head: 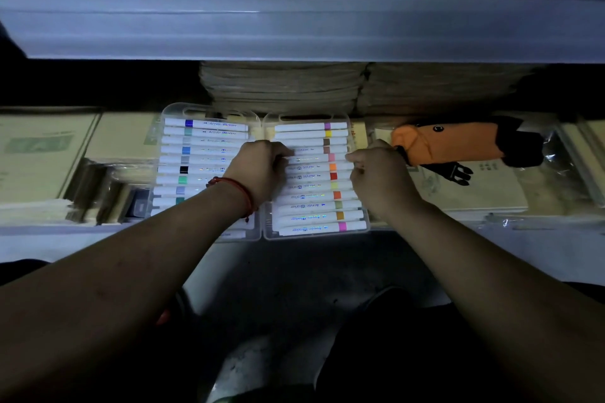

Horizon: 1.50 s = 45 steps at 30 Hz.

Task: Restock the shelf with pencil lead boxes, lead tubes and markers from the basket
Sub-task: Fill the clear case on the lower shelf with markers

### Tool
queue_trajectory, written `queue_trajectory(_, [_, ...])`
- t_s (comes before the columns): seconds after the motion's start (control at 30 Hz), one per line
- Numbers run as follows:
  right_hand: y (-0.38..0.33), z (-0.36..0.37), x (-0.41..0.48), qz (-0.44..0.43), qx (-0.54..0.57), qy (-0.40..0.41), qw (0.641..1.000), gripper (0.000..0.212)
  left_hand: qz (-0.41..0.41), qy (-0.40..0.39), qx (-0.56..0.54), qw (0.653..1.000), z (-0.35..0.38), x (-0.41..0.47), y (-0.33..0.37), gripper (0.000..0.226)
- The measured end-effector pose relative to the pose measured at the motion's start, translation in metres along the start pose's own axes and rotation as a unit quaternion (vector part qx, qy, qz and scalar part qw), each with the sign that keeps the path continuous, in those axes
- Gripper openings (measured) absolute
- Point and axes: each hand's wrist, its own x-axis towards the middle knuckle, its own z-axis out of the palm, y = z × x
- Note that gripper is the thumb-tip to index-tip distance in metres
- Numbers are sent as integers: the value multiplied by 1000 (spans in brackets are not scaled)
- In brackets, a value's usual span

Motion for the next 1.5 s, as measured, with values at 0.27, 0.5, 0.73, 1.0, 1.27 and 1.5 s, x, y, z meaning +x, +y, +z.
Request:
queue_trajectory(0.27, [-1,-2,-2,-2,-43,-22,999,43,77,38,110,990,1,-2,-1,25])
queue_trajectory(0.5, [-1,-1,-4,12,-61,-65,996,50,105,23,158,981,10,-4,-10,24])
queue_trajectory(0.73, [-4,0,-3,22,-84,-92,992,55,58,-12,153,986,16,-12,-5,27])
queue_trajectory(1.0, [-4,-5,-8,-4,-66,-88,994,51,-77,1,-60,995,-9,-17,6,37])
queue_trajectory(1.27, [-11,-8,-10,-14,-109,-96,989,49,-111,-20,-168,979,-24,-23,10,38])
queue_trajectory(1.5, [-11,-10,-11,-19,-124,-111,986,53,-105,-22,-194,975,-10,-26,22,55])
